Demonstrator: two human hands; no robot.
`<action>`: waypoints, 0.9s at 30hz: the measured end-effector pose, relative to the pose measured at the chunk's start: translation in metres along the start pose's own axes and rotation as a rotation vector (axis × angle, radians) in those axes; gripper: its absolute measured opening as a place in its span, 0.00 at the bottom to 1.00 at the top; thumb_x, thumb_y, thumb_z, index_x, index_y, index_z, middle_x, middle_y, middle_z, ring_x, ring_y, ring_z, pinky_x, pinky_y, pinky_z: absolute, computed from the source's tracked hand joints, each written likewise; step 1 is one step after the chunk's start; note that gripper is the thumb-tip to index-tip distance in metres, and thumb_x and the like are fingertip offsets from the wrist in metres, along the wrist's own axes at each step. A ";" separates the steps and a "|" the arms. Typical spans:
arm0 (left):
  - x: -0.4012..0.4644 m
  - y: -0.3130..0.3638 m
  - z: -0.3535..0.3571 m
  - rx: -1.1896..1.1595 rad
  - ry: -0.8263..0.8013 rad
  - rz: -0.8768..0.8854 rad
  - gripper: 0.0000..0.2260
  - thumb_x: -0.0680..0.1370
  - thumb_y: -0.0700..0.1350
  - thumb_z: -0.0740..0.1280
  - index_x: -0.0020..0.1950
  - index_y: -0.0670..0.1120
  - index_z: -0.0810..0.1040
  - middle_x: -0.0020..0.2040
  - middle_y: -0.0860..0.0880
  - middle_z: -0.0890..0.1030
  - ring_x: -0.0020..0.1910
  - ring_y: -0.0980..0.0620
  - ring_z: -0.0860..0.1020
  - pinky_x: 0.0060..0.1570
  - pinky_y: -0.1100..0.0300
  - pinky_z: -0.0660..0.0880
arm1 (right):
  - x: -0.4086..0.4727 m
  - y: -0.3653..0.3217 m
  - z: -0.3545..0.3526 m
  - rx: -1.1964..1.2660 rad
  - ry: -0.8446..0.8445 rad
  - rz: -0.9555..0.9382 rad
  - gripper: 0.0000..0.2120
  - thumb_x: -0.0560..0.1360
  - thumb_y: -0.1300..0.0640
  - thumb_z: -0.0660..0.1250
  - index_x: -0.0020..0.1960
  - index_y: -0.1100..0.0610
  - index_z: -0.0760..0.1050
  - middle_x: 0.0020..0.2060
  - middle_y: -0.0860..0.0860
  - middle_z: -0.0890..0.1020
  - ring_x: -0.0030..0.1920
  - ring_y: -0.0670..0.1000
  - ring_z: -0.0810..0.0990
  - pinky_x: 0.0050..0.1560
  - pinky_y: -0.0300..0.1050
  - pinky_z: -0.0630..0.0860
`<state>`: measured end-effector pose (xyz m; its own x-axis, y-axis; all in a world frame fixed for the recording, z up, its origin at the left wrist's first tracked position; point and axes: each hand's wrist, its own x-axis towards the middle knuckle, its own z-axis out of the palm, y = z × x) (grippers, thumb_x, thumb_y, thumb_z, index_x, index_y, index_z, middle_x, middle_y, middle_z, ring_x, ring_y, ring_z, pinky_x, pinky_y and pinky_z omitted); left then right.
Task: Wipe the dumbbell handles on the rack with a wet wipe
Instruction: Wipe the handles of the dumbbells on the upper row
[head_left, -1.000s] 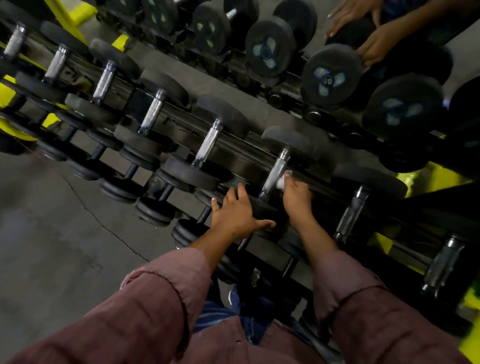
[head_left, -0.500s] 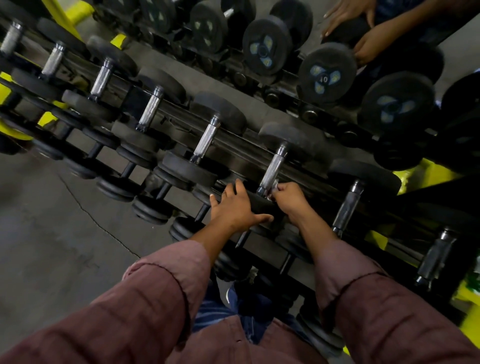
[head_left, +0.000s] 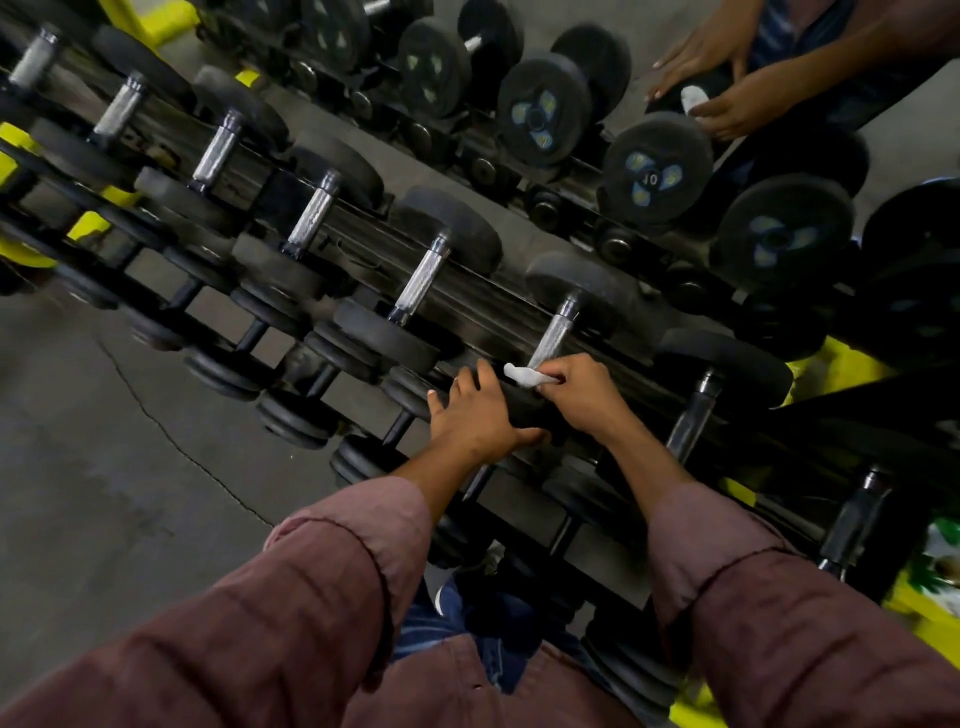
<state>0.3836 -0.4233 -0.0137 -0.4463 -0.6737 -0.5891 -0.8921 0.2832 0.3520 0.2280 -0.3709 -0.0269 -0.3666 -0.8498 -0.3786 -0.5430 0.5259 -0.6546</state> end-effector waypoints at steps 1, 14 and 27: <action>0.000 -0.001 0.000 -0.004 0.000 0.002 0.60 0.67 0.72 0.72 0.83 0.44 0.41 0.82 0.41 0.51 0.81 0.41 0.53 0.78 0.35 0.46 | 0.000 0.002 0.003 0.016 0.010 0.013 0.13 0.72 0.53 0.69 0.37 0.64 0.78 0.32 0.59 0.79 0.32 0.50 0.76 0.35 0.46 0.70; 0.000 -0.002 0.002 -0.012 -0.018 -0.008 0.62 0.66 0.75 0.71 0.83 0.47 0.39 0.83 0.41 0.47 0.82 0.41 0.50 0.77 0.34 0.45 | 0.018 0.030 0.024 0.322 0.027 0.354 0.10 0.68 0.66 0.71 0.47 0.55 0.82 0.40 0.51 0.85 0.44 0.51 0.83 0.43 0.41 0.77; 0.006 -0.005 0.003 0.033 -0.015 0.006 0.62 0.65 0.77 0.70 0.83 0.46 0.40 0.83 0.40 0.50 0.82 0.42 0.51 0.76 0.33 0.46 | 0.069 0.015 0.022 1.419 0.310 0.557 0.22 0.64 0.83 0.52 0.48 0.63 0.72 0.48 0.61 0.81 0.49 0.61 0.83 0.36 0.44 0.82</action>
<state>0.3855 -0.4273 -0.0212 -0.4521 -0.6617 -0.5981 -0.8913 0.3092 0.3315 0.2113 -0.4224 -0.0776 -0.5053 -0.4312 -0.7475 0.7783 0.1463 -0.6106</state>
